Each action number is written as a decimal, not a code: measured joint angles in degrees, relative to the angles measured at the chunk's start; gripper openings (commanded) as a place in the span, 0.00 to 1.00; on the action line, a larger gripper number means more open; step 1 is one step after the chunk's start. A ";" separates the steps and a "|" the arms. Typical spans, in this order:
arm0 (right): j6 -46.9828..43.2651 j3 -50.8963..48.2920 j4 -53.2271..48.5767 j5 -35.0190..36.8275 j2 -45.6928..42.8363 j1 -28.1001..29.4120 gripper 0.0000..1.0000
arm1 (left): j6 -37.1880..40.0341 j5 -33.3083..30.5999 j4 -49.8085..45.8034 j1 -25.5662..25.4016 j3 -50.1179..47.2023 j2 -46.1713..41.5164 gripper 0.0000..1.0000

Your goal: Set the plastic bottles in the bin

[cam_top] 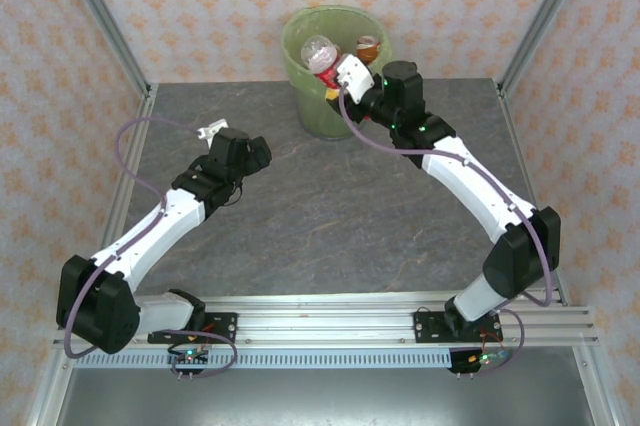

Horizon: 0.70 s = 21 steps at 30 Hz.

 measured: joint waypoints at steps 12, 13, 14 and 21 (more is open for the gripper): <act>-0.92 11.06 2.23 3.23 8.92 0.00 0.55 | 4.79 10.16 8.55 0.31 -4.94 -7.96 1.00; -0.90 12.26 2.40 3.65 9.75 0.00 0.55 | 5.01 10.36 8.59 0.31 -4.94 -7.96 1.00; -0.74 13.75 2.54 4.04 10.67 0.00 0.55 | 5.14 10.67 8.59 0.31 -4.94 -7.96 1.00; 0.66 26.58 1.79 7.63 17.44 0.02 0.57 | 6.29 13.66 10.25 0.31 -5.05 -7.96 1.00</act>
